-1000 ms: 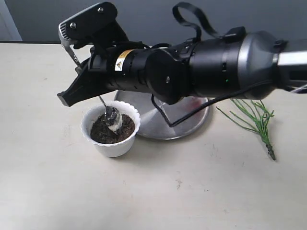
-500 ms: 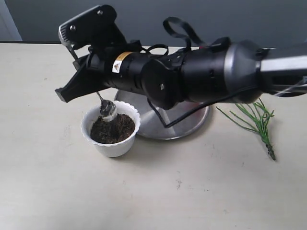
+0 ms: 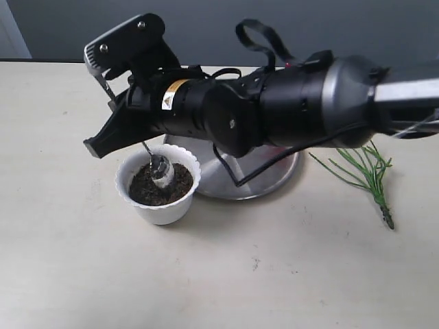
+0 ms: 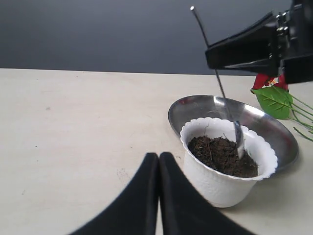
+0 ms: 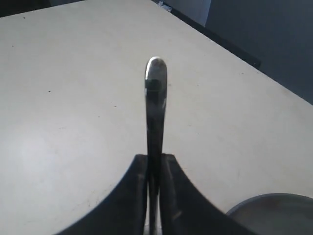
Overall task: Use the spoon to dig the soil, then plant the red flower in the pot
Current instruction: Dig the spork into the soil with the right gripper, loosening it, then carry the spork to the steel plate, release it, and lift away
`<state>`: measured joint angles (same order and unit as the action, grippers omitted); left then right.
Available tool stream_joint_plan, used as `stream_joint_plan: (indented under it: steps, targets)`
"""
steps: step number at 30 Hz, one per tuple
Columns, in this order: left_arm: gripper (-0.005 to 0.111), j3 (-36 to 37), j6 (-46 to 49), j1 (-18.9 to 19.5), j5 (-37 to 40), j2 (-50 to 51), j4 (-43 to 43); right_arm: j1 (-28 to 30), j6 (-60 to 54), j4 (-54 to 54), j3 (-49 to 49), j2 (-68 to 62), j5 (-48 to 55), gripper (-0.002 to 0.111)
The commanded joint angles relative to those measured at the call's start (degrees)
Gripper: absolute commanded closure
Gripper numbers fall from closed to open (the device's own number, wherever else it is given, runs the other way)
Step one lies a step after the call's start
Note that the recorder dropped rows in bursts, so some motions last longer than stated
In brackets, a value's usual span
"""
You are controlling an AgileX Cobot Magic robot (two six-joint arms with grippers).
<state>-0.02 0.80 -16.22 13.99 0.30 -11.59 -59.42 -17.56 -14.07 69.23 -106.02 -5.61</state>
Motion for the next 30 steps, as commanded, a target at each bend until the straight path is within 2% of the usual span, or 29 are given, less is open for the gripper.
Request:
stream_joint_plan:
  steps: [1,7,14,16,19,22,26,30]
  targets:
    - [0.106,0.02,-0.22,-0.53,-0.21,-0.30,0.09,0.02,-0.36,0.57,-0.05,-4.18,-5.24,0.109]
    - [0.106,0.02,-0.22,-0.53,-0.21,-0.30,0.09,0.02,-0.36,0.87,-0.05,-1.10,-6.92,0.109]
    - [0.106,0.02,-0.22,-0.53,-0.21,-0.30,0.09,0.76,-2.54,2.15,-0.05,10.56,3.38,0.109]
    - [0.106,0.02,-0.22,-0.53,-0.21,-0.30,0.09,3.69,-2.54,2.15,-0.05,12.31,4.45,0.109]
    - [0.106,0.02,-0.22,-0.53,-0.21,-0.30,0.09,12.14,-2.54,2.20,-0.05,12.70,8.38,0.109]
    - [0.106,0.02,-0.22,-0.53,-0.21,-0.30,0.09,19.42,-3.55,8.89,-0.05,9.70,16.07,0.109]
    - [0.106,0.02,-0.22,-0.53,-0.21,-0.30,0.09,19.95,-9.35,14.07,1.46,6.05,23.02,0.109]
    - [0.106,0.02,-0.22,-0.53,-0.21,-0.30,0.09,19.35,-12.60,13.73,2.86,2.70,20.79,0.109]
